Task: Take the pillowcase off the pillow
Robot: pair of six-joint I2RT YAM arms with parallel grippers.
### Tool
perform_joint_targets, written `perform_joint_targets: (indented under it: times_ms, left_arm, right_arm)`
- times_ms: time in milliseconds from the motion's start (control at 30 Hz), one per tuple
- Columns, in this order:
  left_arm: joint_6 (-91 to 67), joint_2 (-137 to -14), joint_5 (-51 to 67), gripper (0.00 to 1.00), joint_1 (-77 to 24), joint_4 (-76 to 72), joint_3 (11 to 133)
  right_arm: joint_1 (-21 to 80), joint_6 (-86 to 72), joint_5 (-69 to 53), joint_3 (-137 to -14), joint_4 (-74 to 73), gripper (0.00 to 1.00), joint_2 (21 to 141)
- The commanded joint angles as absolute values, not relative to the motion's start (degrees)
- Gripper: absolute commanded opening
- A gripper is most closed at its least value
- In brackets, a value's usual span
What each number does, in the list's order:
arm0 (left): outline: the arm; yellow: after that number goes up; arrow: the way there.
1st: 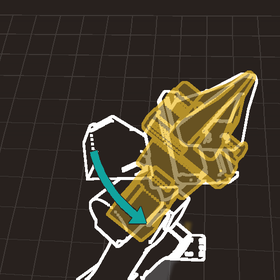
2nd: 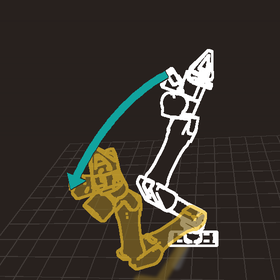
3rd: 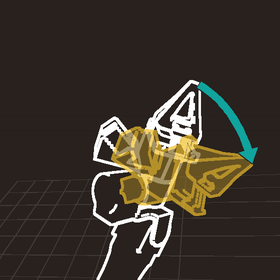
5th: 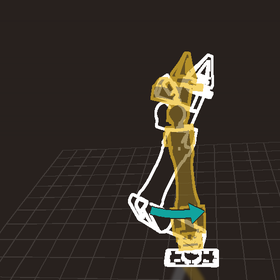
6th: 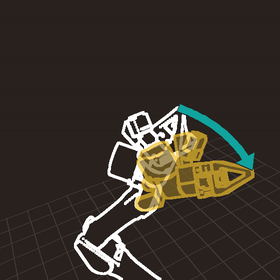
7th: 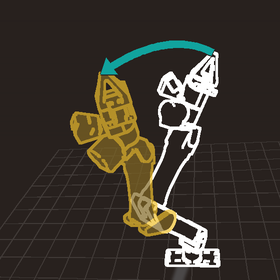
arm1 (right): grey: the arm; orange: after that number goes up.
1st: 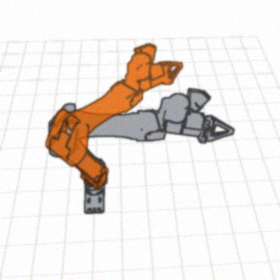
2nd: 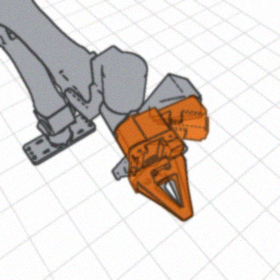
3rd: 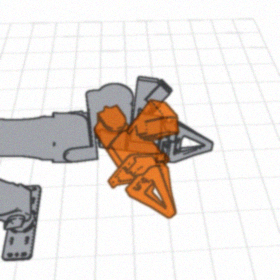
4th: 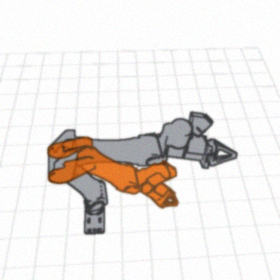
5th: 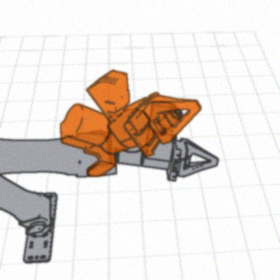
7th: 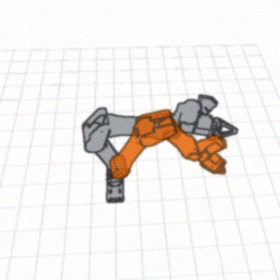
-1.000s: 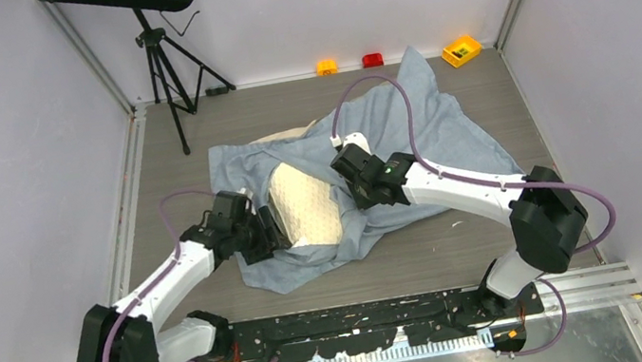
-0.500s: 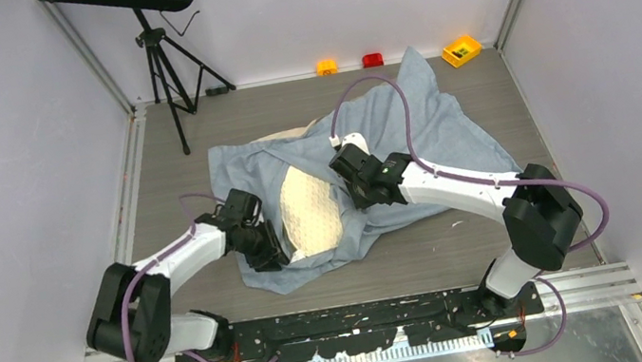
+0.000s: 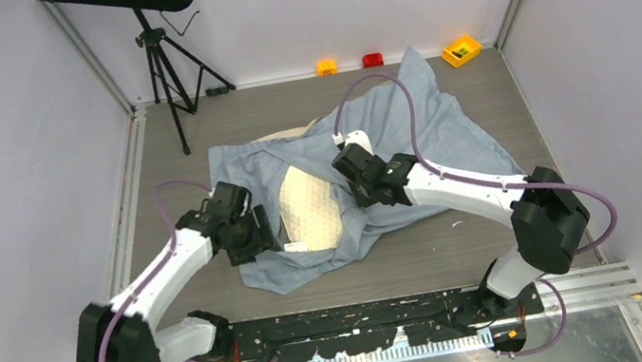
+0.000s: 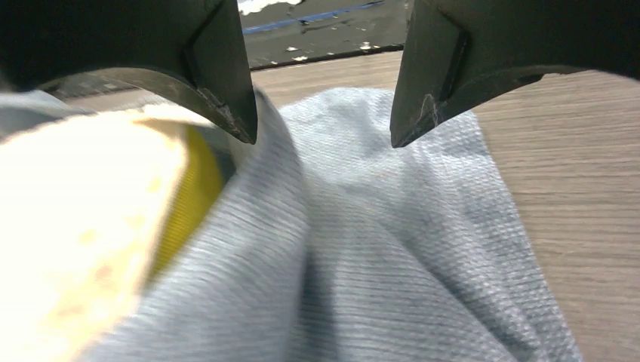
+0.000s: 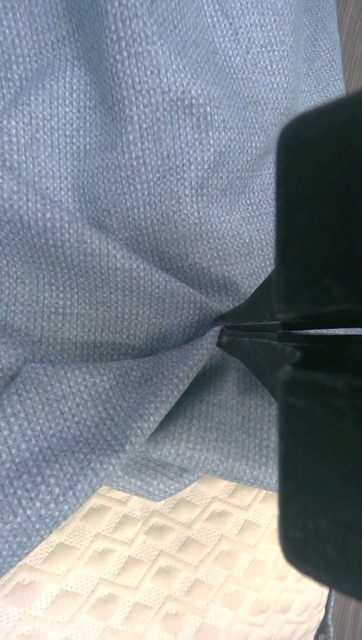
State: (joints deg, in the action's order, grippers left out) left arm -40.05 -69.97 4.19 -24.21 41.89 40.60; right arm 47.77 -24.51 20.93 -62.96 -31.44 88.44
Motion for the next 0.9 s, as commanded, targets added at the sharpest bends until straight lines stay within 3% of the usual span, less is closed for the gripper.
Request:
perform_joint_targets:
  times_ms: [0,200,633,767,867]
  left_arm:
    - [-39.46,-58.54,11.98,0.7,-23.82,38.21,42.48]
    - [-47.09,-51.62,31.99,0.94,-25.19,15.71,37.1]
    - [-47.46,-66.85,21.35,1.0,-26.72,18.47,39.37]
    - [-51.45,-72.22,26.36,1.0,-26.72,8.5,37.0]
    - [-52.53,-76.35,29.42,0.9,-26.72,4.38,37.27]
  right_arm:
    - [47.32,-24.66,22.46,-62.59,-29.45,0.0,84.98]
    - [47.33,-24.72,19.9,-61.97,-27.75,0.0,84.19]
    - [47.37,-25.92,16.6,-61.71,-27.43,0.0,83.41]
    - [47.37,-27.07,15.0,-61.12,-26.54,0.0,83.85]
    - [47.42,-28.35,13.78,-60.72,-26.41,0.0,84.46]
